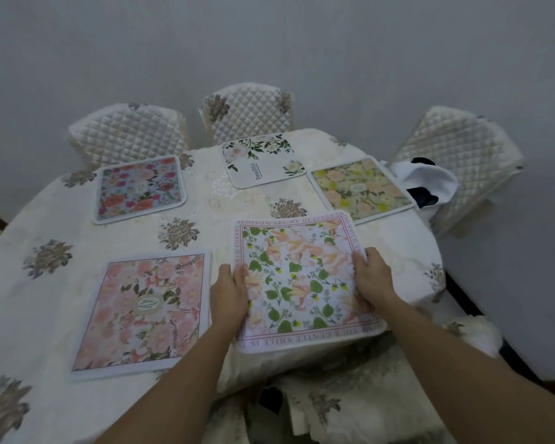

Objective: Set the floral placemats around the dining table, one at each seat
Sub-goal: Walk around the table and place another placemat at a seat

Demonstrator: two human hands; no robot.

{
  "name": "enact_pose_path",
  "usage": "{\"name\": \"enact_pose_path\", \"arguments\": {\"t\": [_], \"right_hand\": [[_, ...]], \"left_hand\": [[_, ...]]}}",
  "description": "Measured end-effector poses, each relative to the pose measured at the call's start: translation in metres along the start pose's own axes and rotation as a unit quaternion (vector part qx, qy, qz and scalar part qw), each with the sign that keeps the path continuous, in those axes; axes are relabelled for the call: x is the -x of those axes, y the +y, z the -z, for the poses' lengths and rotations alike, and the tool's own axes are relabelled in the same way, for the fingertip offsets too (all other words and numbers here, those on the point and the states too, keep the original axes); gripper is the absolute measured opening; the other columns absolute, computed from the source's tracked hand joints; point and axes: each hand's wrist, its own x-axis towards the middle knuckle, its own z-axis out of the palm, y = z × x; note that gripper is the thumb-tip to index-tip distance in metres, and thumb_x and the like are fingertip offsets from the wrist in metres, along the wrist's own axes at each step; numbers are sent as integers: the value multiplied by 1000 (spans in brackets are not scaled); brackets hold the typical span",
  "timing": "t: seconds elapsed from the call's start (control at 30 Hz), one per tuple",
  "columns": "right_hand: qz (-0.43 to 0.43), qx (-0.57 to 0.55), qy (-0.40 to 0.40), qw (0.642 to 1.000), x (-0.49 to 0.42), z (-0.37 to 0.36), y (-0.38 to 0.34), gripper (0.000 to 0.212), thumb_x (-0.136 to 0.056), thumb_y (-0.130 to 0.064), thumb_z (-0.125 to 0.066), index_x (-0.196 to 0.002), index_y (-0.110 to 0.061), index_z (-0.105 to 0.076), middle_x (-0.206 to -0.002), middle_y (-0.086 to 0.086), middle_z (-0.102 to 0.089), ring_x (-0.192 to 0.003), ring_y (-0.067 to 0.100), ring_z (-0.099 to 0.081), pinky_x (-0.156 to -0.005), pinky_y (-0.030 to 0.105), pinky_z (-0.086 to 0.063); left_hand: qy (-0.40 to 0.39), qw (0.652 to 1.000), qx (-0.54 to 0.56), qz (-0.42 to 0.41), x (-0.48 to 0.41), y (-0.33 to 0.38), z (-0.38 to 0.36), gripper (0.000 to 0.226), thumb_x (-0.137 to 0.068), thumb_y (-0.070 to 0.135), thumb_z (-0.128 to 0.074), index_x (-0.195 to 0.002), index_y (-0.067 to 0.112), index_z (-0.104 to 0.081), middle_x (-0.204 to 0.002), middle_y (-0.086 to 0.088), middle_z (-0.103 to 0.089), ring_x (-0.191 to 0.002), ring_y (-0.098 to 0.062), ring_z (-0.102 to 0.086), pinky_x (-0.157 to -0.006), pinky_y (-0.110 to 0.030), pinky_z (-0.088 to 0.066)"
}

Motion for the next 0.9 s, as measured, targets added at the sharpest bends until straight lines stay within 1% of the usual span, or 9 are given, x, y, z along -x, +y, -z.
{"name": "enact_pose_path", "arguments": {"t": [0.07, 0.17, 0.33, 0.47, 0.57, 0.63, 0.77, 0.83, 0.9], "right_hand": [[-4, -4, -4, 1000, -10, 6, 9, 26, -102, -34, -39, -100, -11, -52, -90, 6, -60, -81, 26, -57, -69, 37, -47], [-4, -3, -13, 1000, -30, 12, 23, 26, -103, -33, -39, -99, -10, -52, -88, 6, -59, -78, 27, -56, -65, 36, -43], [3, 13, -46, 999, -73, 17, 46, 24, -103, -32, -39, -98, -10, -50, -82, 3, -55, -68, 18, -50, -52, 31, -35], [16, 10, -88, 996, -106, 11, 63, 25, -103, -33, -39, -100, -10, -50, -85, 7, -59, -75, 27, -57, -59, 34, -42], [24, 6, -115, 993, -121, -1, 72, 26, -103, -34, -39, -100, -10, -50, -86, 9, -61, -77, 30, -58, -63, 38, -46], [22, 6, -130, 991, -127, -9, 77, 26, -103, -35, -38, -100, -11, -48, -87, 10, -62, -77, 31, -59, -65, 40, -48], [17, 18, -165, 986, -136, -26, 83, 25, -104, -34, -35, -97, -12, -46, -83, 6, -58, -75, 28, -57, -61, 36, -42], [16, 20, -176, 984, -139, -31, 84, 25, -104, -31, -35, -95, -12, -47, -77, 1, -55, -73, 26, -55, -60, 34, -38], [12, 29, -177, 984, -144, -36, 88, 25, -104, -30, -36, -95, -10, -49, -77, 1, -55, -74, 25, -54, -62, 34, -37]], "left_hand": [[0, 1000, -1, 4, -1, 6, -13, 35, -104, 40, -35, -88, 11, -47, -69, -3, -55, -61, -23, -55, -56, -39, -44], [0, 1000, -6, 26, -2, 17, -33, 35, -103, 41, -35, -87, 12, -46, -70, -2, -56, -63, -23, -55, -52, -34, -38], [16, 997, -21, 69, -3, 33, -70, 36, -104, 40, -36, -90, 10, -48, -75, -2, -59, -67, -21, -58, -53, -32, -39], [34, 993, -28, 111, -5, 33, -98, 38, -104, 41, -35, -89, 8, -47, -74, -4, -58, -65, -19, -57, -53, -32, -40], [47, 987, -35, 148, -6, 29, -109, 38, -104, 39, -35, -90, 6, -48, -74, -5, -57, -65, -19, -55, -52, -32, -39], [57, 984, -38, 166, -6, 27, -113, 38, -104, 38, -35, -89, 6, -48, -74, -5, -55, -64, -18, -54, -51, -31, -36], [80, 977, -32, 197, -7, 19, -119, 33, -105, 31, -38, -86, 6, -49, -72, -1, -52, -64, -17, -51, -50, -25, -30], [87, 973, -16, 213, -9, 13, -121, 31, -104, 30, -40, -87, 7, -53, -74, -2, -56, -67, -18, -54, -51, -25, -33], [89, 969, 0, 230, -14, 5, -125, 26, -103, 28, -42, -92, 9, -57, -78, -2, -60, -72, -20, -57, -54, -27, -37]]}}
